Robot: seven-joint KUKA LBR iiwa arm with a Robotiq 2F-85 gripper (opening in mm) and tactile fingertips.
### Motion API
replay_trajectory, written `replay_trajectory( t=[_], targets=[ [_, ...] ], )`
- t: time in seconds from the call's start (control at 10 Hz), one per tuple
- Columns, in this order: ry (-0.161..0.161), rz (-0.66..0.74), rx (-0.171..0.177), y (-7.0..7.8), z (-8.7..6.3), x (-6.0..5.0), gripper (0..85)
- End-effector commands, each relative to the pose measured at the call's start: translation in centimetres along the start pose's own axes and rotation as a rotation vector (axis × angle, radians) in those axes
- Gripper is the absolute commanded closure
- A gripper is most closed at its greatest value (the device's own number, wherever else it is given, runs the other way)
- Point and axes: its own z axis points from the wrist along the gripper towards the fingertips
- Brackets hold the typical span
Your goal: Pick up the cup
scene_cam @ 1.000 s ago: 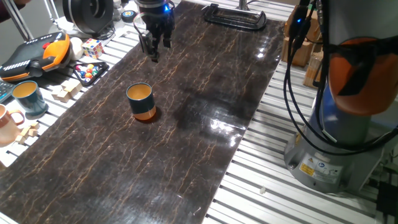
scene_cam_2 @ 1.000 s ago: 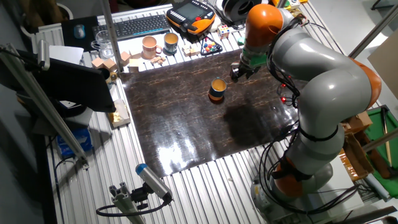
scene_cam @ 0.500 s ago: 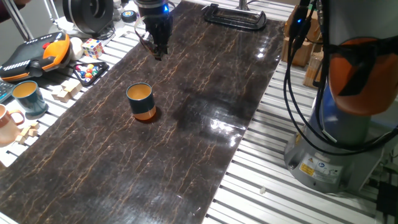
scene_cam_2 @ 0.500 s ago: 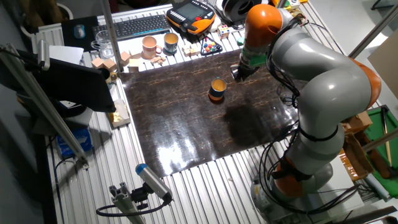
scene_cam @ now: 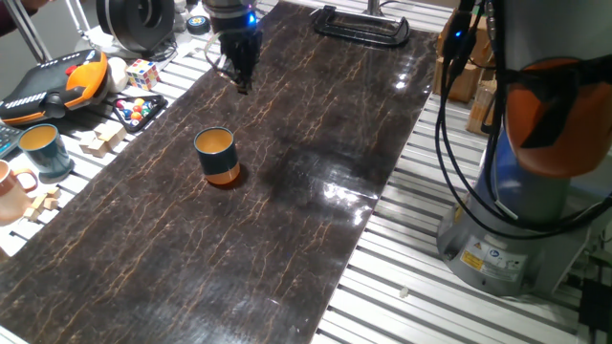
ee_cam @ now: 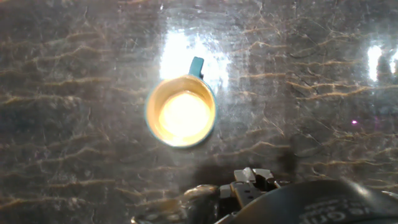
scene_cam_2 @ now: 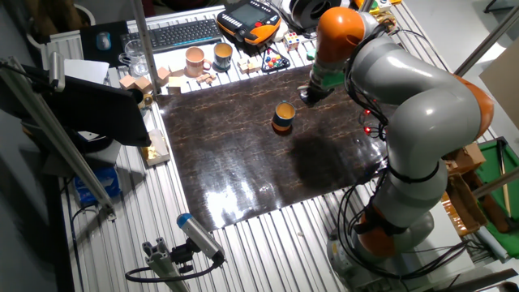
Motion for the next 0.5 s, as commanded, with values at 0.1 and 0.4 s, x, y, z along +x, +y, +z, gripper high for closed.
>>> replay_trajectory(
  t=[0.1, 0.4],
  targets=[
    [0.000, 0.012, -0.011, 0.2, 0.8, -0.7, 84.3],
    [-0.004, 0.041, -0.025, 0.6, 2.0, -2.1, 84.3]
  ],
)
